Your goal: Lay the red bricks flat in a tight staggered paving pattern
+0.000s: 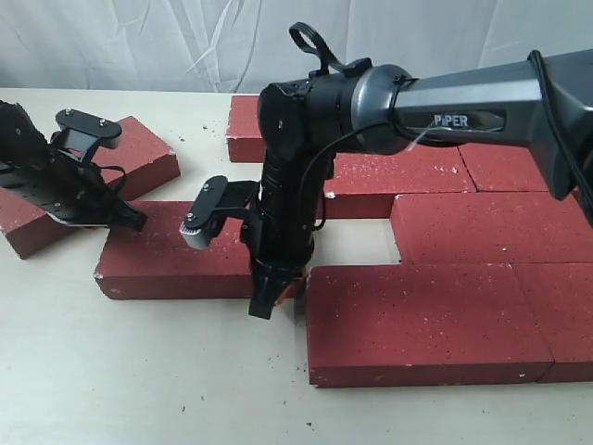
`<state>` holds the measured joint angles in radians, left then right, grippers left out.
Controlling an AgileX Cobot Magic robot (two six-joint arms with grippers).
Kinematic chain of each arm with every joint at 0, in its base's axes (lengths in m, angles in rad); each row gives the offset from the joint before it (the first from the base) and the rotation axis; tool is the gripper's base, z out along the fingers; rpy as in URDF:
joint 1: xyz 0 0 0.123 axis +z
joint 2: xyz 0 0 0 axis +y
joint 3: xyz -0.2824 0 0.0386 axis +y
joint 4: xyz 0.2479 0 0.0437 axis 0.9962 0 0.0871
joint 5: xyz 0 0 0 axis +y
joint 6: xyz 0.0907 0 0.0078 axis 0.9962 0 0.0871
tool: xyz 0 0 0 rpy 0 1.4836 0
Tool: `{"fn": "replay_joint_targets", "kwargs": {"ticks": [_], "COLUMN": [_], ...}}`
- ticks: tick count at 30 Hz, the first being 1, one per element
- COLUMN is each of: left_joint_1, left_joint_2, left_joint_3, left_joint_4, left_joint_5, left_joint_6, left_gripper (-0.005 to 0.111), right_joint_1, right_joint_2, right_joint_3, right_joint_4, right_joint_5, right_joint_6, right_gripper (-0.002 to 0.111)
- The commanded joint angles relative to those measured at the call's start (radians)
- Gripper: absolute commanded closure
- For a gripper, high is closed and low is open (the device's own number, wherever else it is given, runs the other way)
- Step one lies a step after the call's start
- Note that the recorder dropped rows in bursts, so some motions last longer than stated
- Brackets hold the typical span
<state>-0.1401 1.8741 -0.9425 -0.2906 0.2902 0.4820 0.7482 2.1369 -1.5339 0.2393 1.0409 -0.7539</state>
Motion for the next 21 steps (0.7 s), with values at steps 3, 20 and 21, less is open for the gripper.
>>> {"fn": "replay_joint_targets", "kwargs": {"ticks": [3,20,21], "left_joint_1": [-0.001,-0.001,-0.001], "left_joint_2": [-0.01,-0.01,-0.01], "left_joint_3": [-0.003,-0.003,-0.003], "left_joint_4": [-0.015,-0.034,-0.034], "left_joint_5": [0.004,0.025,0.027], "left_joint_6": [-0.004,-0.004,-0.004], "left_gripper": [0.107,0.107,0.107], "right_joint_1": [-0.002,-0.004,-0.004], "right_joint_2": [0.001,-0.091,-0.109], "right_joint_3": [0.004,0.011,0.019], "right_joint_4": [-0.078,-0.007,-0.005], "right_joint_5": [-0.019,0.076,0.065], "right_joint_6": [0.059,0.081,0.081], "right_gripper": [0.109,0.109,0.109]}}
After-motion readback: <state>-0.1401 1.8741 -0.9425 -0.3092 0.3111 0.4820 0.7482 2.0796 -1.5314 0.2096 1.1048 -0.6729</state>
